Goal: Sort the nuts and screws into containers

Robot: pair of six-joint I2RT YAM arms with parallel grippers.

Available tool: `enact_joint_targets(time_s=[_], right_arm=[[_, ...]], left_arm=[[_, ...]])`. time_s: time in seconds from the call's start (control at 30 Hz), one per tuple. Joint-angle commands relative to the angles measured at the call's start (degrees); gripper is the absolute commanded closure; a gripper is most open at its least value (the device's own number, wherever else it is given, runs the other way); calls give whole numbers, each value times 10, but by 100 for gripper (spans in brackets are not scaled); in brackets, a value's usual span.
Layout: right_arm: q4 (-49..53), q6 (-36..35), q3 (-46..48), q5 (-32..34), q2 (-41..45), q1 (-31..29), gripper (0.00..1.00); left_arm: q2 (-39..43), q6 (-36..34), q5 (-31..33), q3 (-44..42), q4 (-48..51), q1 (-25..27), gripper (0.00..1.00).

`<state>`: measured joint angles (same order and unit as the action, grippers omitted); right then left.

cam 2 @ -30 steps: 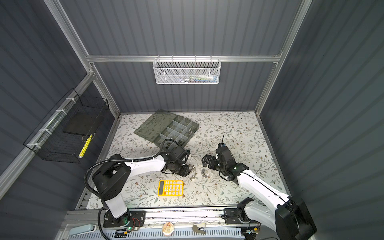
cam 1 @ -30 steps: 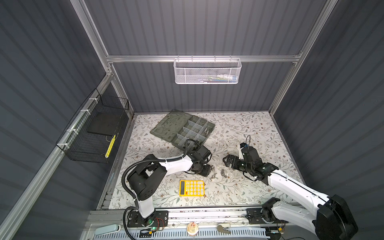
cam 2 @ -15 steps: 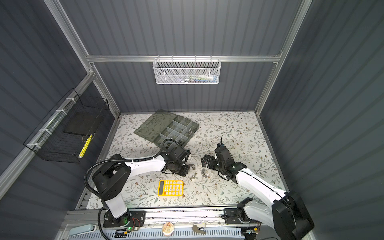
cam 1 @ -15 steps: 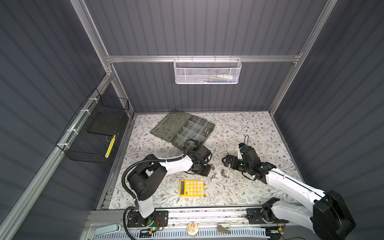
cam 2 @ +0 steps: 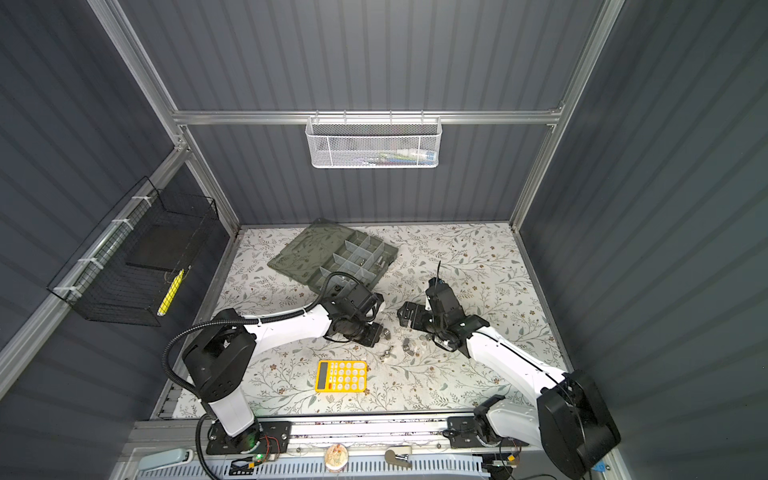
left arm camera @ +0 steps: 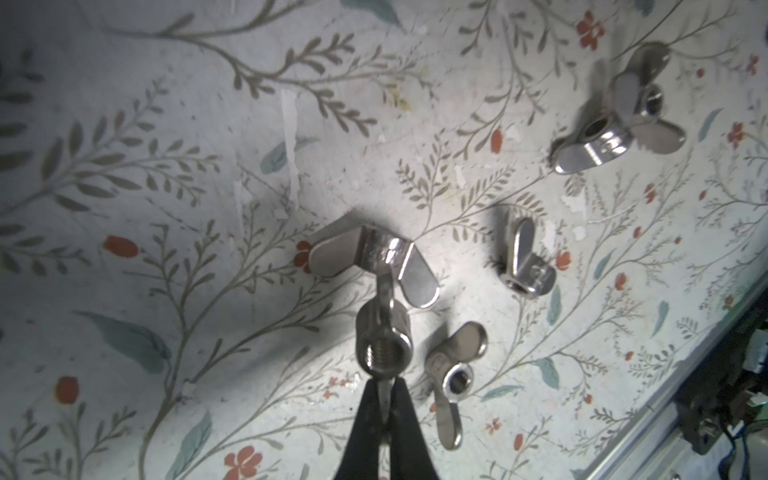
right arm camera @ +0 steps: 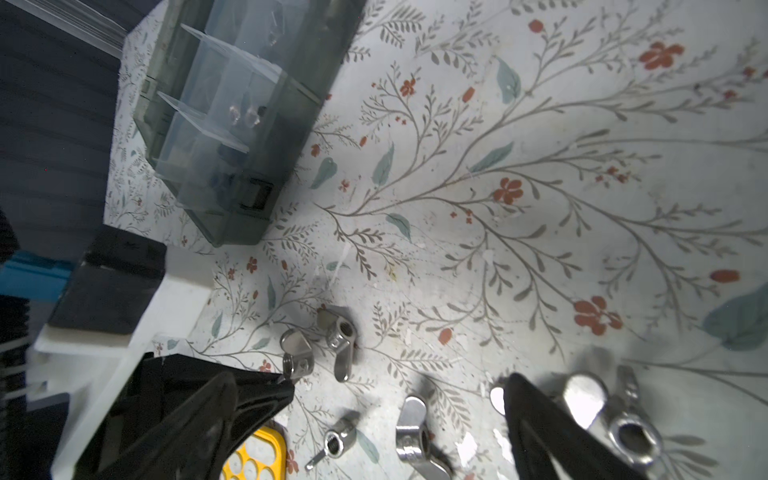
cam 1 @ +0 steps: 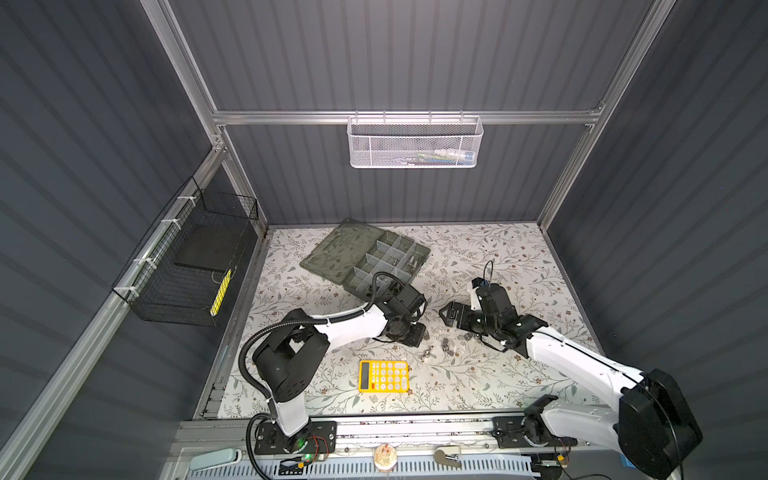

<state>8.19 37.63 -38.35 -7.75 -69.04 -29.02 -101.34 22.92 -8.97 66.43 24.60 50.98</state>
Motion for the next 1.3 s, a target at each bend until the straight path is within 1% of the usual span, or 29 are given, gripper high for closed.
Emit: enact_joint_targets(time_s=[0.0,0.1,0.3,0.33,0.4,0.47,0.6,0.67,0.73,0.87,1.07,1.13,1.27], right_arm=[[-3,-18,-32,-10,-7,3,1],[-5,-16,-50,-11,-7,6,1],[-37,10,-60,-24,10,23,1],[-43,17,-62,-30,9,26,1],[-48,24,-74,-45,1,27,1],[-56,32,-84,-55,-7,27,1],[-77,49,-98,-56,-28,27,1],[-89,59,-111,-74,-49,27,1],[-98,69,-120,-86,-65,27,1],[-115,81,-131,-94,-83,27,1],[-129,87,-147,-108,-111,27,1],[-139,93,-148,-135,-123,27,1],[-156,101,-146,-143,-138,27,1]], left_arm=[[19,-4,0,47,37,2,100],[5,-9,-8,88,63,-13,100],[-6,14,-53,139,54,-90,98],[-13,13,-53,175,61,-104,98],[-28,13,-56,208,67,-126,98],[-54,14,-66,246,67,-148,98],[-112,8,-61,329,89,-175,98],[-142,17,-59,363,92,-194,99],[-163,26,-58,377,72,-207,98],[-216,32,-55,419,72,-232,98],[-262,46,-57,431,43,-259,98],[-272,47,-58,436,38,-263,98],[-290,49,-62,446,37,-272,98]])
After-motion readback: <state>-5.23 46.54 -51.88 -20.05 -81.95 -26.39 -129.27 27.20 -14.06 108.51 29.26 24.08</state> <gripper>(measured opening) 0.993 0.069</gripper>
